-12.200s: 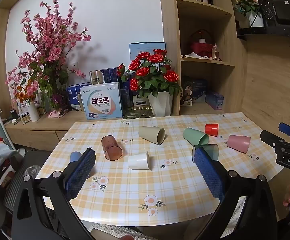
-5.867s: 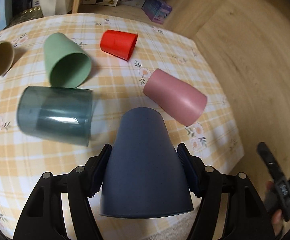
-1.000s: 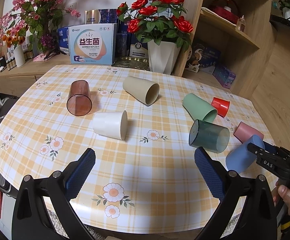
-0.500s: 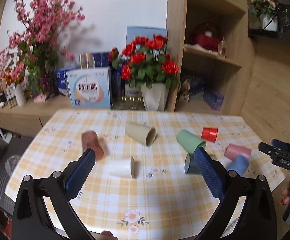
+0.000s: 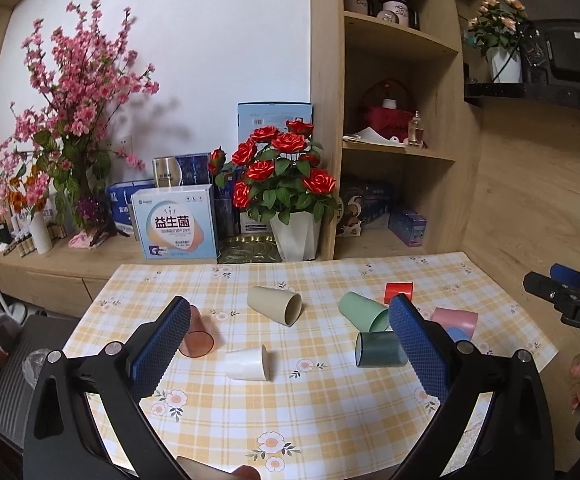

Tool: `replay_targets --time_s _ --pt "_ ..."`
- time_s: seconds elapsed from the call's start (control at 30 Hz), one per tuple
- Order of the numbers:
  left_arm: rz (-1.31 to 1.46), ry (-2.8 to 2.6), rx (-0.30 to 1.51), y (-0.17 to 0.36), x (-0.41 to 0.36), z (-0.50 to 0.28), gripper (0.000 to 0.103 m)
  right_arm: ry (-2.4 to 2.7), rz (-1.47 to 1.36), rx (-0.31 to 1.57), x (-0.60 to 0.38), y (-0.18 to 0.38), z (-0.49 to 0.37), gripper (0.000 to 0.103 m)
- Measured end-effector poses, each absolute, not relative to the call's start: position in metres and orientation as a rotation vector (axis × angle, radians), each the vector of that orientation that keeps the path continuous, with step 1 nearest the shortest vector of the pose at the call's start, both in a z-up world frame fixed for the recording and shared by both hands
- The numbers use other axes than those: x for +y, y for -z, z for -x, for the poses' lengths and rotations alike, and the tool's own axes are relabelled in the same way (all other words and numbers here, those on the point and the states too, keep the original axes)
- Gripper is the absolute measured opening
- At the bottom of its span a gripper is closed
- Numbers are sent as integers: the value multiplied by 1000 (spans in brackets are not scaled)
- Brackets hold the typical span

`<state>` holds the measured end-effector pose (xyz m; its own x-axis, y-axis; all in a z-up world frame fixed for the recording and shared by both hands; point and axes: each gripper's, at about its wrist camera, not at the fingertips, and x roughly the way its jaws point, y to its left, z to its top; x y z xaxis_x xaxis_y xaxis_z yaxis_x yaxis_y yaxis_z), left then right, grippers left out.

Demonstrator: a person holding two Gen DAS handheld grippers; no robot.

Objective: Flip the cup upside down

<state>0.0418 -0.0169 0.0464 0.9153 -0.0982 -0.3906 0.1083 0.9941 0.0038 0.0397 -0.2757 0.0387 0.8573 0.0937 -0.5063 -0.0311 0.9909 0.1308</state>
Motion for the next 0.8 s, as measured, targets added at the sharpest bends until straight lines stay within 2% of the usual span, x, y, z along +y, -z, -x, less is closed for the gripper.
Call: replay_targets --time_s 0.8 --pt "-11 84 407 -45 -16 -37 97 -38 -81 537 -266 -40 -35 89"
